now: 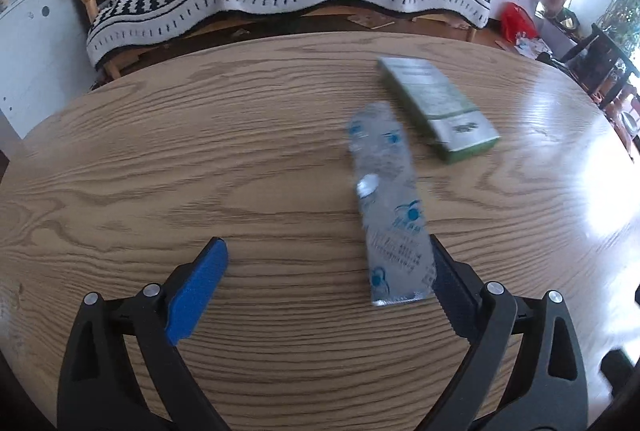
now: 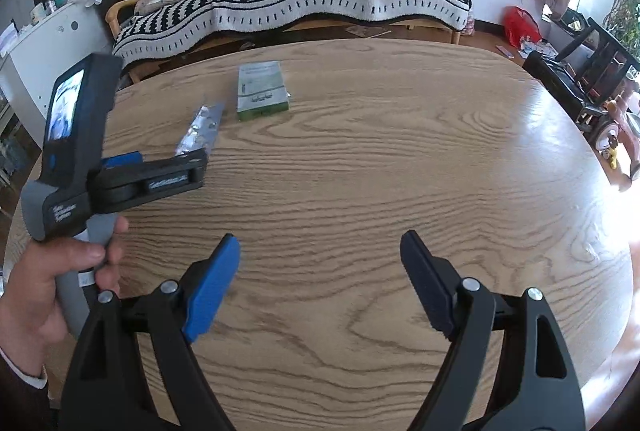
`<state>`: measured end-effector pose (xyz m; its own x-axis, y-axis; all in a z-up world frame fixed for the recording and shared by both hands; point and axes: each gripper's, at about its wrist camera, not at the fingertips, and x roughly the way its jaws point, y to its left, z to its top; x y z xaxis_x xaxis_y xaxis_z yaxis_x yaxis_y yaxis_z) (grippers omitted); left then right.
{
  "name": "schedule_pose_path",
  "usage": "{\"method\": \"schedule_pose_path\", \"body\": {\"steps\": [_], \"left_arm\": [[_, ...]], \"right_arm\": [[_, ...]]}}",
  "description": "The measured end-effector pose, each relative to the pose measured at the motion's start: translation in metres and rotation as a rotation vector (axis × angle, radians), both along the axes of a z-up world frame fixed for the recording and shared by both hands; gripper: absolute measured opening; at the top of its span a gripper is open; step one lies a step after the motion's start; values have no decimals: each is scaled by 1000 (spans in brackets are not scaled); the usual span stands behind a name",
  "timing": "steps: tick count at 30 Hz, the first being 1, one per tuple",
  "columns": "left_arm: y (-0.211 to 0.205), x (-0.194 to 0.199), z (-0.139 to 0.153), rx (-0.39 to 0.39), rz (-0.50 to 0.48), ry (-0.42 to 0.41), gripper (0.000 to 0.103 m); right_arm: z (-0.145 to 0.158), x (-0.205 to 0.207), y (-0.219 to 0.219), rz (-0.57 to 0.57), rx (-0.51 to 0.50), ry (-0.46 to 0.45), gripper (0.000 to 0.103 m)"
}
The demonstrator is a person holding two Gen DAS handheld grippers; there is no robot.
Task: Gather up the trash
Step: 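Grasp the clear blister pack with the left tool while the right tool grasps the green box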
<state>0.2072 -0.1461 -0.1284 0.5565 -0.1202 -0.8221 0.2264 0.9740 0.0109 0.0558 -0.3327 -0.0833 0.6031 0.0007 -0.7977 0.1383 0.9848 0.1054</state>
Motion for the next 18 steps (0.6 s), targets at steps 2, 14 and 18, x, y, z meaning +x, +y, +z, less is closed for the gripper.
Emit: {"method": "schedule_pose_path", "body": {"steps": [2, 14, 18], "left_arm": [[10, 1, 0, -1, -17, -7, 93], [3, 6, 1, -16, -138, -24, 93], [-4, 12, 0, -3, -160, -33, 90]], "right_arm": [[0, 10, 1, 9, 11, 5, 82], [-4, 160, 18, 117, -3, 101, 84], [-15, 206, 18, 138, 24, 141, 84]]}}
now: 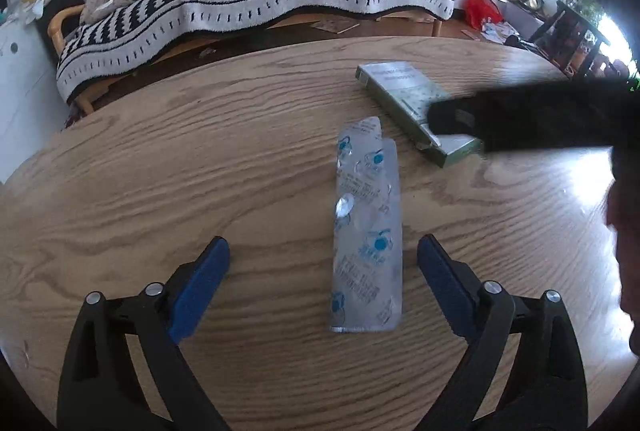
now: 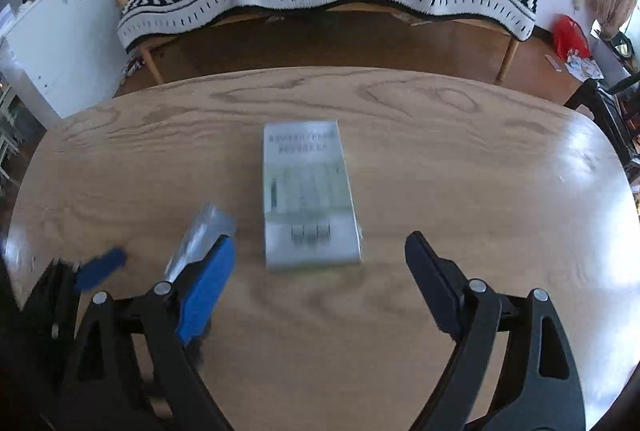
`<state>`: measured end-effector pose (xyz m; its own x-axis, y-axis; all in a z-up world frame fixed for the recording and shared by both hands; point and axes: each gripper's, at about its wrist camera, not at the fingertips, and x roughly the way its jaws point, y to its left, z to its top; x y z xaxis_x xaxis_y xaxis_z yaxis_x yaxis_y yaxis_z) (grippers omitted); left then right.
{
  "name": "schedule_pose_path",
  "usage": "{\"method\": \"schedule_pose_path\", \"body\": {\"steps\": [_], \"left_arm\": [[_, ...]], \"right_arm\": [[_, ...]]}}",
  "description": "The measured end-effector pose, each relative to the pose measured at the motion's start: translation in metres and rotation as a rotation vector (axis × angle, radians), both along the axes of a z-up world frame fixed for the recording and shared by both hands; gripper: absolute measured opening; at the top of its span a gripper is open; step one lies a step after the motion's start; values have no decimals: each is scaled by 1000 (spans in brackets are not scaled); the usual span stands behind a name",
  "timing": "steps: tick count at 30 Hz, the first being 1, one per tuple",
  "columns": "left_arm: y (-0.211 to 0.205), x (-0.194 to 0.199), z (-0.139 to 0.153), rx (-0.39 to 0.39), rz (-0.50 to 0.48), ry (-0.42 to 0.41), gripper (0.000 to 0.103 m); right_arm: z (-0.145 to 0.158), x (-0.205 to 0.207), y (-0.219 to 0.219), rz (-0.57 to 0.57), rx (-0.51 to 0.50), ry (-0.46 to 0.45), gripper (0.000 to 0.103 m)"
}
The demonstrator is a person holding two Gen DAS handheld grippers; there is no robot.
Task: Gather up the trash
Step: 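Grasp the clear blister pack with the left tool while the right tool grasps the green box, then carry blister pack and green box to the bin and open both tools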
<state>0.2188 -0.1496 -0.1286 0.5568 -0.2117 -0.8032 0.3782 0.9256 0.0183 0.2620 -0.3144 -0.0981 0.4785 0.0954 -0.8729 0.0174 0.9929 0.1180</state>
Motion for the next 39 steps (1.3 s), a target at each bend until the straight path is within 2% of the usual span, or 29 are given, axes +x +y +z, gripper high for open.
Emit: {"method": "schedule_pose_path", "body": {"steps": [2, 4, 5, 6, 8, 11, 15, 18, 23, 26, 30, 39], "left_arm": [[-1, 3, 2, -3, 2, -11, 79], [0, 4, 2, -6, 12, -16, 73], [-1, 4, 3, -6, 0, -24, 66], [-2, 4, 4, -6, -15, -29, 61], [-4, 1, 6, -2, -33, -37, 35], [-5, -4, 8, -9, -31, -12, 33], [0, -18, 16, -14, -26, -1, 33], [5, -36, 29, -30, -18, 0, 33], [-3, -77, 50, -66, -12, 29, 33], [-22, -111, 67, -94, -53, 5, 34], [-60, -164, 82, -123, -164, -20, 34], [-161, -277, 80, -122, -459, -53, 33]], "right_arm": [[-6, 14, 0, 6, 7, 16, 83], [-14, 21, 1, 0, 3, 26, 74], [-16, 23, 2, 2, -11, 19, 68], [-16, 23, 4, 4, -33, 7, 55], [-16, 21, 6, 12, -73, -6, 55], [-17, 11, 6, 12, -99, -4, 54], [3, -29, -12, -34, -63, -21, 54], [29, -79, -25, -56, -65, -57, 54], [60, -189, -43, -104, -84, -103, 54], [69, -249, -58, -157, -84, -111, 54], [72, -329, -94, -261, -94, -129, 54], [57, -451, -196, -493, -80, -156, 54]]}}
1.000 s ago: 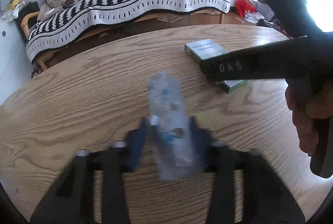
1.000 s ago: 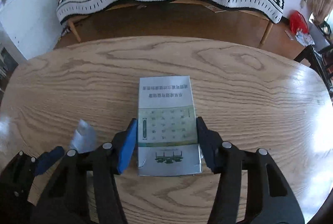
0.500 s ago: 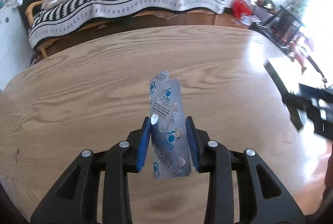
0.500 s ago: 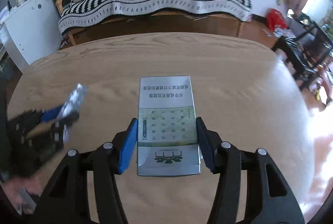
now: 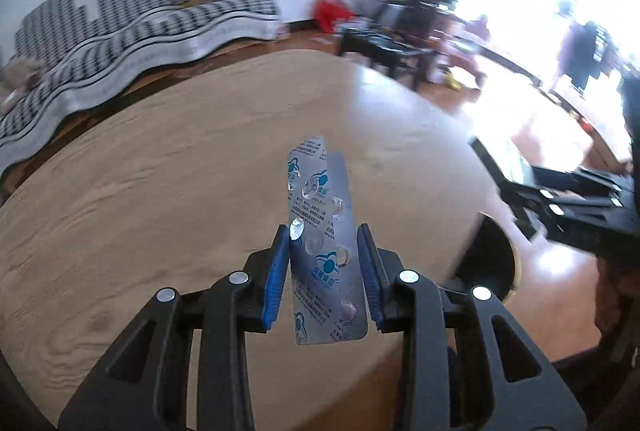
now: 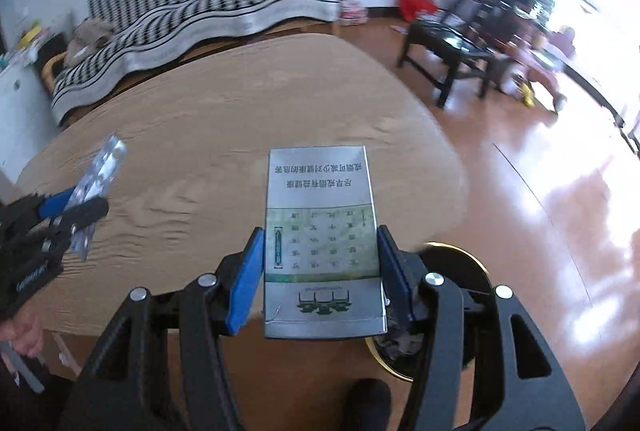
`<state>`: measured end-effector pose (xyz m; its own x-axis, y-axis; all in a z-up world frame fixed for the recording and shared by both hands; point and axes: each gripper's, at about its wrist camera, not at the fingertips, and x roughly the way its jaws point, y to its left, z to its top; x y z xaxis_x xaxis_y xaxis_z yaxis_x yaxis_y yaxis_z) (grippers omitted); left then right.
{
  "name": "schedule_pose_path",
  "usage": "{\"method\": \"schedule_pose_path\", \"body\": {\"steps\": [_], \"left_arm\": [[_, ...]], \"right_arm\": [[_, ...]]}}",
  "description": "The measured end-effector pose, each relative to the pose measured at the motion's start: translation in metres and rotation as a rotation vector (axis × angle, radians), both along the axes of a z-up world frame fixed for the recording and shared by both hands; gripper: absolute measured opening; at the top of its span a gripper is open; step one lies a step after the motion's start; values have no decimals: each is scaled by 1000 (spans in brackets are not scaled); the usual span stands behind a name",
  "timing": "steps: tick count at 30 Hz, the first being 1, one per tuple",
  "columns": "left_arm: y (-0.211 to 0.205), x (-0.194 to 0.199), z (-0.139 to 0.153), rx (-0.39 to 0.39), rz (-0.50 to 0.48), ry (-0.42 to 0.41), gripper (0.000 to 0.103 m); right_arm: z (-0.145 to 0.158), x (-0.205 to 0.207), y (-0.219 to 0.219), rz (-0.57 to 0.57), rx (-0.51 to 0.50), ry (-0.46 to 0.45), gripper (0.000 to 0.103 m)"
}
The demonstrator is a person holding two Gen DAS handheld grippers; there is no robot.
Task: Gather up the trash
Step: 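Carry blister pack and green box to the bin and open both tools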
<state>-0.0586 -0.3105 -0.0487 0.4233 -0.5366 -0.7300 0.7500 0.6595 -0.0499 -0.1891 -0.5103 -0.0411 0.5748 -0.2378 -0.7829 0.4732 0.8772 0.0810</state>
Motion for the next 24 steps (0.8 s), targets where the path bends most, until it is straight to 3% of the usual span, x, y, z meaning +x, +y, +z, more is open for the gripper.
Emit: {"method": "schedule_pose_path", "body": {"steps": [6, 11, 16, 24], "left_arm": [[-75, -59, -14, 1, -185, 15, 34], [-131, -97, -34, 6, -319, 61, 34], [-160, -106, -58, 42, -386, 98, 34], [-182, -88, -85, 88, -377, 139, 34]], "right_arm": [[-3, -55, -63, -120, 21, -48, 54], [-18, -97, -111, -224, 67, -31, 54], [-38, -105, -134, -258, 114, 29, 55], [-61, -95, -138, -252, 162, 107, 55]]}}
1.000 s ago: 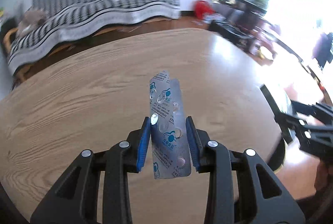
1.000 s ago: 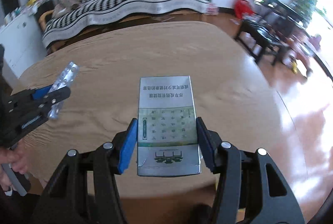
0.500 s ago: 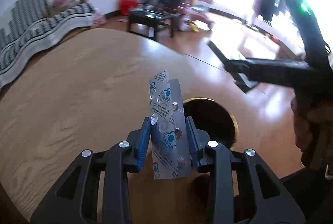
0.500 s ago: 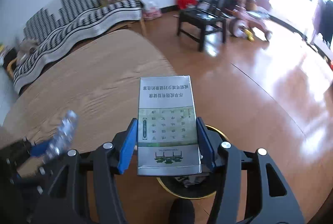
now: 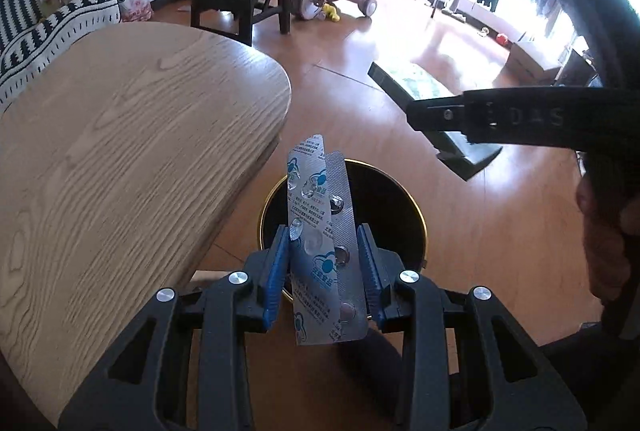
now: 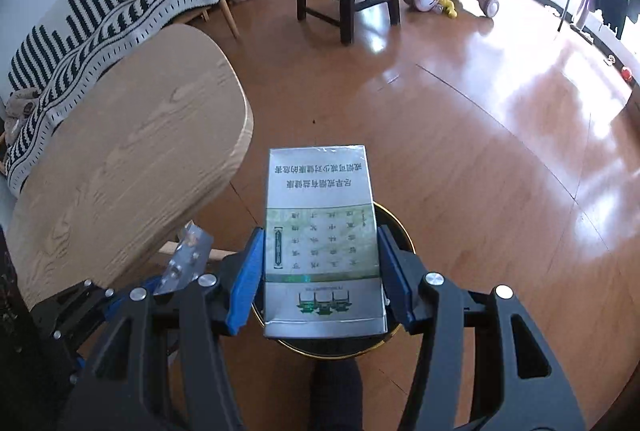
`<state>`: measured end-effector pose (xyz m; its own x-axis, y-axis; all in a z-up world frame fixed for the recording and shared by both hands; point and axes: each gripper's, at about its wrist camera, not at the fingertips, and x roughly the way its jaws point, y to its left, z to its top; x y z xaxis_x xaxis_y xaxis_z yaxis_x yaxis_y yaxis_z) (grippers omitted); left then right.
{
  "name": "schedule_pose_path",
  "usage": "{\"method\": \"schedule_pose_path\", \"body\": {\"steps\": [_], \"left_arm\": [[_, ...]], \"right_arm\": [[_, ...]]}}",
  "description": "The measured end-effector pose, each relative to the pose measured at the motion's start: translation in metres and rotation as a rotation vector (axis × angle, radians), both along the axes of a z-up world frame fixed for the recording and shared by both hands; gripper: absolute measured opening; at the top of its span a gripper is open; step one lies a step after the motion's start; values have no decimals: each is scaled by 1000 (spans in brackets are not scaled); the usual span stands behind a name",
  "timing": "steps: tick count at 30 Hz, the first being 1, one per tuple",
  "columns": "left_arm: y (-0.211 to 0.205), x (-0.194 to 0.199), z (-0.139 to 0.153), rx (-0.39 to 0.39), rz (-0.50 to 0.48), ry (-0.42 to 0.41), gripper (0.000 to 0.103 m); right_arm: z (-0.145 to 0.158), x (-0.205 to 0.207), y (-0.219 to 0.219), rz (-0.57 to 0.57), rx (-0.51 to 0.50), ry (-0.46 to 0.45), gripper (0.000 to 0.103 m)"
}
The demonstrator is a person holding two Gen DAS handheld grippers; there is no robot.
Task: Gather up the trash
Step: 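Carry blister pack and green box to the bin and open both tools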
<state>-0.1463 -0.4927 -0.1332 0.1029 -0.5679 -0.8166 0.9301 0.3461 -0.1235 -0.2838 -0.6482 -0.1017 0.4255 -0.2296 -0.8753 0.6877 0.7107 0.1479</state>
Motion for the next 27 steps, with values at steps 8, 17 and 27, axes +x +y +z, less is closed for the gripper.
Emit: {"method": "schedule_pose_path", "body": {"steps": [8, 17, 27], "left_arm": [[-3, -6, -7, 8, 3, -6, 34], [-9, -4, -8, -11, 5, -9, 35], [-11, -7, -6, -64, 10, -8, 69]], "right_arm": [[1, 6, -2, -6, 11, -4, 55], [4, 5, -4, -11, 13, -16, 55], [12, 1, -7, -66, -12, -46, 76]]}}
